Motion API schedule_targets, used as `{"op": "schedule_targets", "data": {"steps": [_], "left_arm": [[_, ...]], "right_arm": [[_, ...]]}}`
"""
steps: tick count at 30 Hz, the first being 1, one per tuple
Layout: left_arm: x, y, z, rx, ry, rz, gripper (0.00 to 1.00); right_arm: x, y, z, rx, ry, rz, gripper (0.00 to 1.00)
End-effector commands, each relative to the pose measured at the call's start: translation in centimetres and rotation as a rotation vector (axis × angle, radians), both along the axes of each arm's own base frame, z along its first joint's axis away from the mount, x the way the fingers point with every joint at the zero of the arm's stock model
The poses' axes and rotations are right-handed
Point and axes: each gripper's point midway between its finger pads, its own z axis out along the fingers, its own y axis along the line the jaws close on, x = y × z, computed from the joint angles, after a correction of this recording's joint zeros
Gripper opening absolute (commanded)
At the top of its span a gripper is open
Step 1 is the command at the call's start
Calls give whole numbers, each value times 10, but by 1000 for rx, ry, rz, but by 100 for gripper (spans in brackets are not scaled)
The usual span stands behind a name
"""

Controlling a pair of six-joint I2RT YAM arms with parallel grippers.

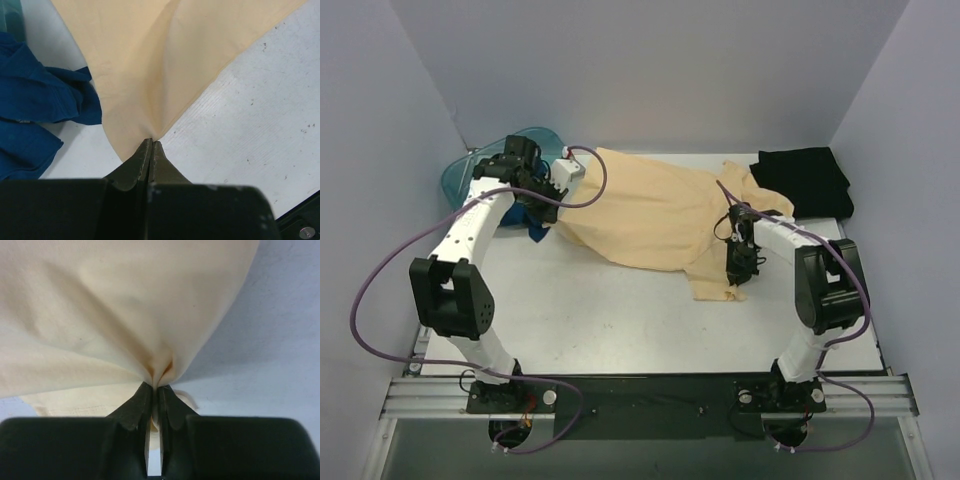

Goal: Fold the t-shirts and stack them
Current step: Flatten out the tshirt

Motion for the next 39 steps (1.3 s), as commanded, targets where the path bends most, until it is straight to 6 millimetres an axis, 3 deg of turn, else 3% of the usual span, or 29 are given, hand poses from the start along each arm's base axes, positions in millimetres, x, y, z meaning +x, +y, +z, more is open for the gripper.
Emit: {"op": "schedule_targets", "data": {"steps": [1, 5, 9, 11, 13, 14, 15, 16, 17, 18, 19, 21, 24, 27, 29, 30, 33, 34, 35, 36, 37, 38, 39], "left_arm": [[-6, 8, 41, -35, -113, 44, 0], [-22, 23, 66, -34, -170, 87, 0], [-52, 44, 110, -10, -283, 118, 0], [-75, 54, 134, 11, -354, 131, 0], [-102, 58, 162, 16, -452, 138, 0], [-113, 58, 174, 7, -493, 141, 0], [-131, 58, 197, -9, -574, 145, 0], [-139, 59, 213, -20, -634, 157, 0], [-158, 60, 239, -41, -727, 172, 0], [-164, 64, 254, -40, -783, 194, 0], [-178, 67, 278, -49, -863, 211, 0], [-190, 74, 312, -52, -967, 252, 0], [-196, 74, 343, -82, -1043, 268, 0], [-185, 70, 355, -94, -1069, 248, 0], [-158, 69, 350, -89, -1055, 242, 0], [-135, 68, 346, -87, -1051, 245, 0], [-89, 61, 345, -116, -1052, 241, 0], [-61, 60, 346, -124, -1055, 247, 0], [-47, 60, 346, -139, -1049, 266, 0], [-22, 59, 350, -142, -1058, 276, 0], [-7, 61, 354, -145, -1063, 298, 0], [18, 60, 362, -150, -1069, 306, 0], [30, 64, 367, -140, -1075, 327, 0]], "right_arm": [[-12, -5, -2, 16, 5, -31, 0], [-16, -16, 40, 65, -96, -68, 0], [-31, -38, 119, 76, -241, -66, 0], [-48, -47, 165, 58, -323, -39, 0], [-65, -49, 233, 59, -467, -12, 0], [-84, -49, 257, 64, -519, -3, 0], [-91, -48, 298, 80, -633, 9, 0], [-112, -48, 315, 89, -677, 14, 0], [-130, -46, 355, 108, -806, 25, 0], [-140, -45, 370, 117, -854, 29, 0], [-157, -43, 401, 135, -961, 41, 0], [-179, -39, 431, 169, -1069, 62, 0], [-184, -29, 444, 224, -1110, 89, 0], [-157, -23, 448, 248, -1105, 96, 0], [-130, -20, 462, 261, -1143, 106, 0], [-121, -18, 467, 266, -1156, 112, 0], [-59, -15, 492, 256, -1221, 135, 0], [-43, -16, 497, 243, -1234, 143, 0], [-9, -17, 500, 232, -1243, 141, 0], [2, -21, 514, 219, -1284, 126, 0], [39, -22, 514, 224, -1286, 119, 0], [48, -24, 544, 227, -1383, 125, 0], [82, -19, 539, 263, -1368, 119, 0]]}}
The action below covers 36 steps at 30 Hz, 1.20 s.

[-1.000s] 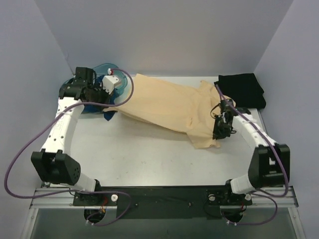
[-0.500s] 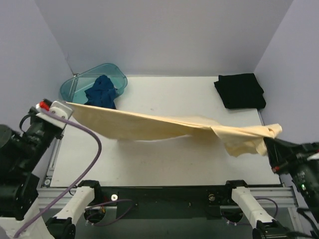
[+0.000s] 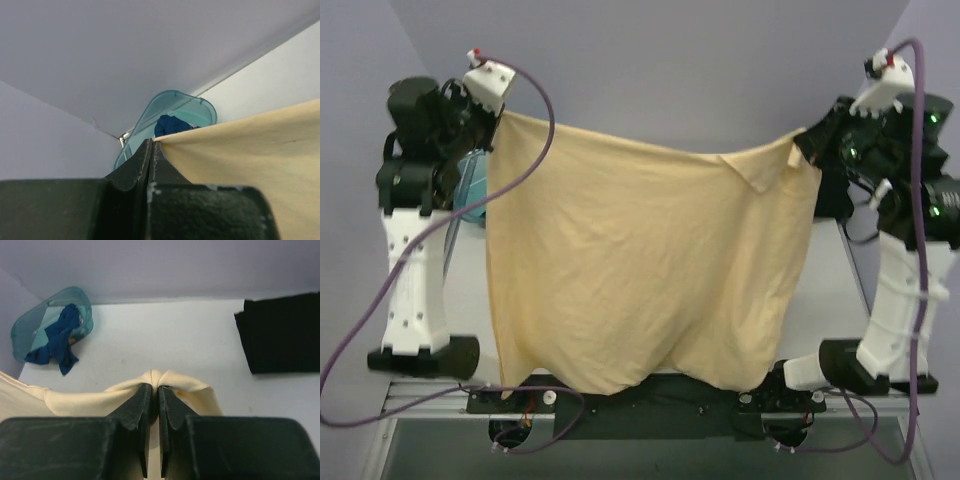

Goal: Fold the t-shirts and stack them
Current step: Flatten out the tshirt

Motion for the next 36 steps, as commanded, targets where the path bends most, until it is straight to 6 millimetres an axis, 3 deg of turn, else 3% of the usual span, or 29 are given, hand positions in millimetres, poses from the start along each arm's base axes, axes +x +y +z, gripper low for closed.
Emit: {"op": "schedule_targets", "data": {"steps": [1, 3, 5, 8, 11, 12, 13, 14, 15, 18, 19, 20, 21, 22, 23, 24, 25, 26, 27, 28, 29, 30, 31, 32, 33, 34, 35, 36], "left_arm": [[87, 9, 70, -73, -199, 91, 0], [110, 14, 105, -94, -309, 120, 0], [122, 15, 133, -113, -426, 135, 0], [127, 23, 160, -133, -558, 171, 0], [124, 31, 167, -103, -588, 188, 0], [123, 32, 167, -94, -588, 184, 0], [121, 35, 168, -83, -589, 186, 0], [119, 35, 166, -78, -583, 187, 0], [118, 34, 164, -63, -574, 180, 0], [112, 28, 144, -26, -492, 138, 0], [109, 23, 135, -2, -457, 112, 0], [108, 21, 118, 25, -405, 95, 0], [107, 19, 103, 38, -357, 79, 0], [101, 19, 85, 59, -308, 72, 0], [105, 17, 52, 79, -219, 51, 0], [88, 16, 51, 115, -220, 36, 0], [92, 13, 9, 134, -120, 6, 0], [72, 10, 12, 159, -132, -17, 0], [58, 6, -20, 176, -53, -60, 0], [50, -3, -38, 197, -12, -120, 0], [34, -7, -76, 199, 79, -157, 0], [25, -13, -94, 201, 117, -200, 0], [7, -17, -134, 201, 208, -234, 0], [-4, -24, -156, 213, 246, -275, 0], [-24, -27, -191, 216, 317, -307, 0], [-36, -33, -212, 241, 350, -351, 0], [-58, -34, -248, 246, 423, -376, 0], [-69, -39, -263, 263, 448, -406, 0]], "right_arm": [[120, -19, 79, 48, -318, -49, 0], [149, -31, 120, 140, -478, -68, 0], [162, -41, 158, 257, -627, -63, 0], [155, -58, 206, 333, -800, -103, 0], [140, -62, 231, 303, -907, -110, 0], [142, -65, 228, 286, -906, -123, 0], [132, -64, 233, 275, -920, -125, 0], [137, -67, 223, 254, -893, -134, 0], [128, -65, 223, 235, -886, -127, 0], [132, -66, 184, 218, -745, -129, 0], [122, -61, 174, 196, -705, -115, 0], [129, -61, 143, 197, -606, -119, 0], [109, -55, 144, 171, -606, -101, 0], [97, -51, 121, 160, -535, -101, 0], [90, -49, 108, 135, -499, -96, 0], [75, -45, 82, 127, -427, -96, 0], [69, -45, 65, 104, -386, -99, 0], [49, -38, 31, 102, -299, -95, 0], [51, -42, -18, 86, -184, -118, 0], [22, -32, -34, 81, -138, -106, 0], [18, -30, -83, 67, -21, -111, 0], [-7, -26, -108, 64, 45, -110, 0], [-18, -21, -149, 61, 146, -104, 0], [-41, -18, -174, 67, 214, -107, 0], [-54, -11, -218, 87, 338, -101, 0], [-71, -6, -233, 106, 377, -94, 0], [-85, 4, -271, 143, 495, -86, 0], [-99, 11, -283, 189, 539, -87, 0]]}}
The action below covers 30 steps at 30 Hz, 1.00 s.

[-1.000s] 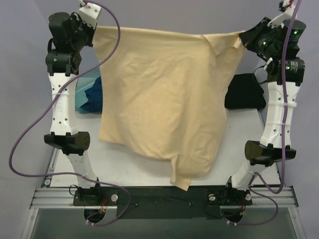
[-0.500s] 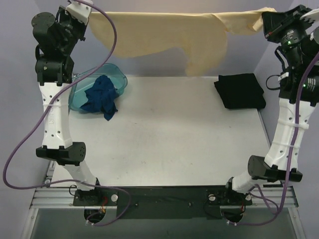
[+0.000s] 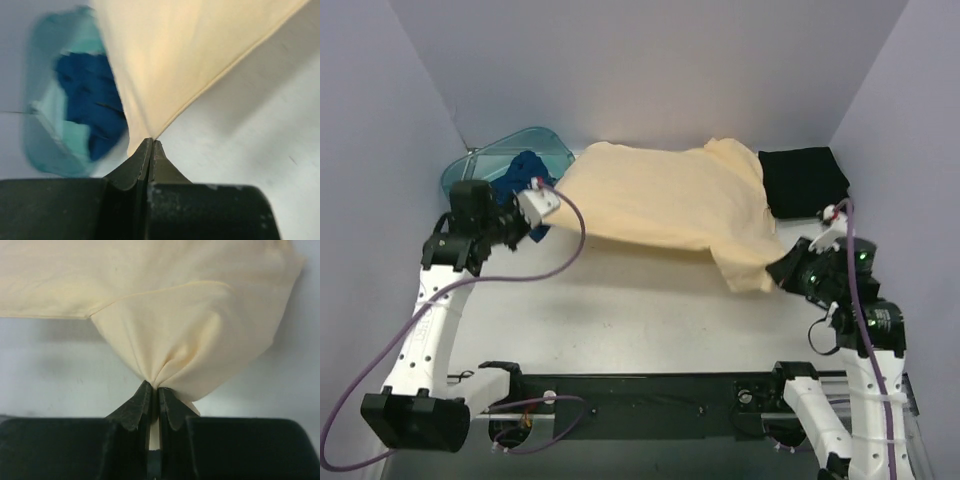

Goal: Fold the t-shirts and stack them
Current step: Flatten out the tshirt, then fold the flattened tshirt in 1/3 of the way

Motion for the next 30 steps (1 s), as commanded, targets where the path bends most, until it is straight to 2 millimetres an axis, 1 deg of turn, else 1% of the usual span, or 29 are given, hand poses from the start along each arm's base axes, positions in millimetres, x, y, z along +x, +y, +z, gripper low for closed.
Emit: {"op": "schedule_targets", "data": {"steps": [1, 2, 3, 4, 5, 6, 7, 8, 9, 10, 11, 12, 13, 14, 15, 16, 17, 19, 20, 21, 22, 23, 24, 25, 26, 27, 28, 29, 30], "left_arm": [[-84, -19, -105, 69, 238, -185, 0], [-95, -22, -118, 94, 266, -221, 0], [-116, -19, -141, 111, 328, -236, 0], [-128, -17, -154, 143, 365, -259, 0], [-141, -12, -171, 169, 397, -269, 0], [-156, -6, -189, 194, 460, -268, 0], [-161, -4, -193, 212, 463, -277, 0], [-171, 2, -204, 235, 502, -274, 0], [-176, 5, -208, 253, 511, -283, 0], [-186, 7, -214, 266, 547, -294, 0], [-189, 8, -215, 274, 553, -304, 0], [-195, 9, -216, 278, 574, -309, 0], [-196, 10, -214, 275, 576, -306, 0], [-201, 10, -211, 281, 593, -317, 0], [-205, 12, -210, 290, 602, -328, 0], [-209, 13, -207, 293, 611, -330, 0], [-212, 13, -206, 299, 613, -342, 0], [-209, 14, -203, 302, 588, -334, 0], [-200, 12, -200, 295, 547, -323, 0], [-195, 9, -198, 265, 539, -292, 0], [-181, 5, -193, 245, 502, -278, 0], [-176, 1, -190, 206, 506, -246, 0], [-162, -2, -184, 188, 489, -224, 0], [-149, -4, -175, 165, 461, -187, 0], [-143, -3, -179, 166, 488, -169, 0], [-131, -2, -173, 159, 462, -138, 0], [-127, -2, -178, 156, 489, -118, 0], [-115, -2, -174, 154, 463, -104, 0], [-110, -4, -175, 141, 471, -89, 0]], "right_arm": [[-72, 20, -122, 94, 420, -4, 0], [-84, 29, -131, 149, 468, 1, 0], [-102, 33, -155, 159, 560, 10, 0], [-110, 36, -163, 189, 595, -3, 0], [-125, 37, -177, 185, 659, -5, 0], [-131, 35, -183, 184, 675, -28, 0], [-142, 32, -194, 173, 728, -44, 0], [-147, 32, -197, 176, 741, -52, 0], [-155, 31, -204, 174, 784, -54, 0], [-160, 34, -206, 185, 810, -41, 0], [-166, 35, -211, 187, 855, -39, 0], [-169, 38, -212, 202, 874, -34, 0], [-173, 40, -212, 200, 898, -25, 0], [-173, 39, -208, 193, 903, -27, 0], [-180, 38, -208, 181, 947, -34, 0], [-179, 35, -203, 158, 941, -24, 0], [-184, 32, -201, 138, 967, -29, 0], [-178, 27, -194, 96, 945, -25, 0], [-170, 24, -189, 75, 919, -25, 0], [-162, 22, -189, 59, 908, -26, 0], [-153, 24, -183, 55, 876, -6, 0], [-142, 25, -182, 43, 869, 11, 0], [-133, 24, -178, 33, 849, 11, 0], [-125, 23, -180, 8, 869, 27, 0], [-115, 25, -178, 2, 857, 40, 0], [-112, 22, -183, -28, 890, 50, 0], [-107, 23, -186, -36, 897, 59, 0], [-103, 21, -189, -60, 918, 79, 0], [-94, 20, -189, -78, 905, 81, 0]]}}
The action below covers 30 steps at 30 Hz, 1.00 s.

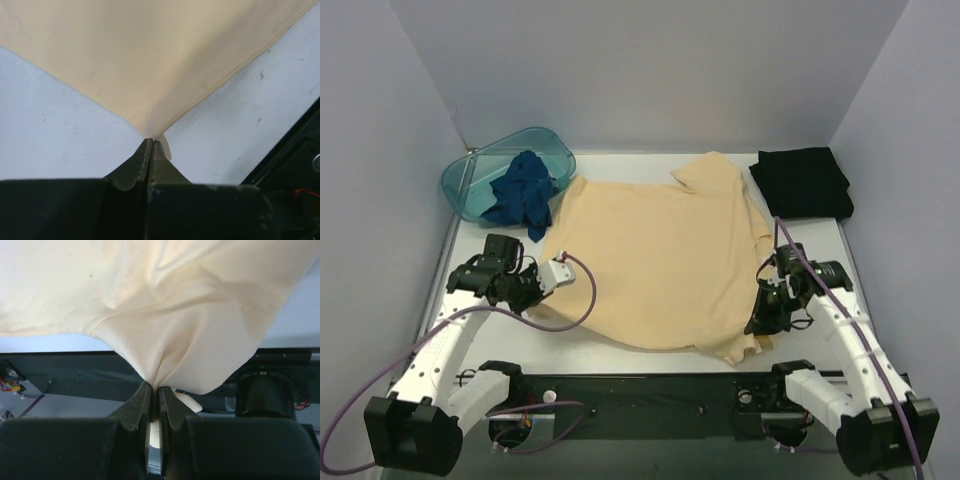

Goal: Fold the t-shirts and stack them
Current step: Fold the flattened tshirt in 1/3 of the way

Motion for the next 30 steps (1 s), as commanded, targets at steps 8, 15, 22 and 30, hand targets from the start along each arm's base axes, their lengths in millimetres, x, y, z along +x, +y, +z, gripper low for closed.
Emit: {"op": "schedule_targets", "data": {"steps": [8, 15, 22, 30], "left_arm": [[115, -6, 28, -46, -172, 248, 0], [156, 10, 18, 8, -258, 323, 0], [171, 17, 9, 4, -246, 368, 0], [170, 13, -8, 19, -221, 353, 0]], "right_arm": [[121, -15, 2, -149, -102, 212, 0], [179, -31, -4, -258, -82, 373, 0], [223, -33, -9, -300, -101, 448, 0], [245, -39, -16, -347, -96, 483, 0]]}}
